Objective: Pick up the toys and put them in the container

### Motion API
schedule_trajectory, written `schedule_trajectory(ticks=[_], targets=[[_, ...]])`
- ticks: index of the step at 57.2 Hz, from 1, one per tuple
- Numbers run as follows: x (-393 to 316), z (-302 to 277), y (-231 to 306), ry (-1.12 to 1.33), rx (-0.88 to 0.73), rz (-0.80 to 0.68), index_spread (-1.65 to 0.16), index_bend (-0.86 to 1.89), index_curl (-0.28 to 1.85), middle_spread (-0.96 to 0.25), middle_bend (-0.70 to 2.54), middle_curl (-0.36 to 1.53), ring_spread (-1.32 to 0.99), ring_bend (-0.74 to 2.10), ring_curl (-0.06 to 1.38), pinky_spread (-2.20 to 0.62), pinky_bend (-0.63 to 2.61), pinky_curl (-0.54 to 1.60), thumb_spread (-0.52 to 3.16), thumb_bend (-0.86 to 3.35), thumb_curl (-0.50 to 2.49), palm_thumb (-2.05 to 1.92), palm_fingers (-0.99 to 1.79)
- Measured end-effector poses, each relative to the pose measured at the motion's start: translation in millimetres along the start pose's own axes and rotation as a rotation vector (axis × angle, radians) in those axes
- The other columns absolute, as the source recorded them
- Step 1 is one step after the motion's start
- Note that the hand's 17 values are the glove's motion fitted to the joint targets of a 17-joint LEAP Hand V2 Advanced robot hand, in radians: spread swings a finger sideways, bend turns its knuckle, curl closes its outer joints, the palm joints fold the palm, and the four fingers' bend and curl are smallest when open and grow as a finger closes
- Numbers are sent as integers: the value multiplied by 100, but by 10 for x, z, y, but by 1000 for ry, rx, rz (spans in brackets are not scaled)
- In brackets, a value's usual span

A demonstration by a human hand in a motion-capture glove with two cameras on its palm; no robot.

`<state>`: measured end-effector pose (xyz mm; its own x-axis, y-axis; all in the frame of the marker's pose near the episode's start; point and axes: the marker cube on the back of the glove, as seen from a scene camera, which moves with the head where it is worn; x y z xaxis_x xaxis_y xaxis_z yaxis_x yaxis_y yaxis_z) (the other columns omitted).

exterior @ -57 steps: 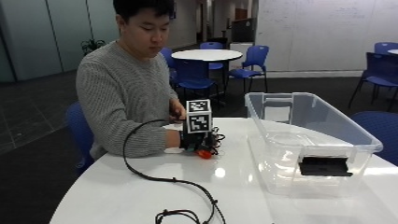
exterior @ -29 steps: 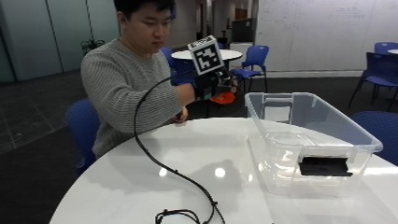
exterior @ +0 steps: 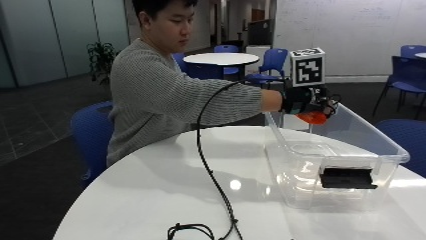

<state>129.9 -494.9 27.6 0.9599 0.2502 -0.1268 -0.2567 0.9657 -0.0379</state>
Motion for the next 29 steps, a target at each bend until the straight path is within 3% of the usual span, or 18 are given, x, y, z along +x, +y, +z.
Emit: schedule_trajectory(ticks=[7, 14, 19, 29], targets=[[-8, 185, -52, -4, -53, 38, -37, 64, 111, -31, 95, 108, -64, 108, 83, -33, 110, 56, 78, 9, 110, 47, 44], [64, 386, 20, 112, -243, 102, -38, 51, 111, -31, 90, 106, -59, 108, 83, -23, 103, 54, 86, 4, 108, 40, 21], [-4, 422, 81, 45, -310, 43, -40, 31, 96, -29, 62, 91, -44, 70, 73, -9, 100, 52, 104, -11, 86, 3, -39], [-50, 402, 175, 25, -294, -7, -41, 9, 72, -22, 18, 68, -25, 31, 57, 2, 87, 43, 109, -10, 63, -11, -34]])
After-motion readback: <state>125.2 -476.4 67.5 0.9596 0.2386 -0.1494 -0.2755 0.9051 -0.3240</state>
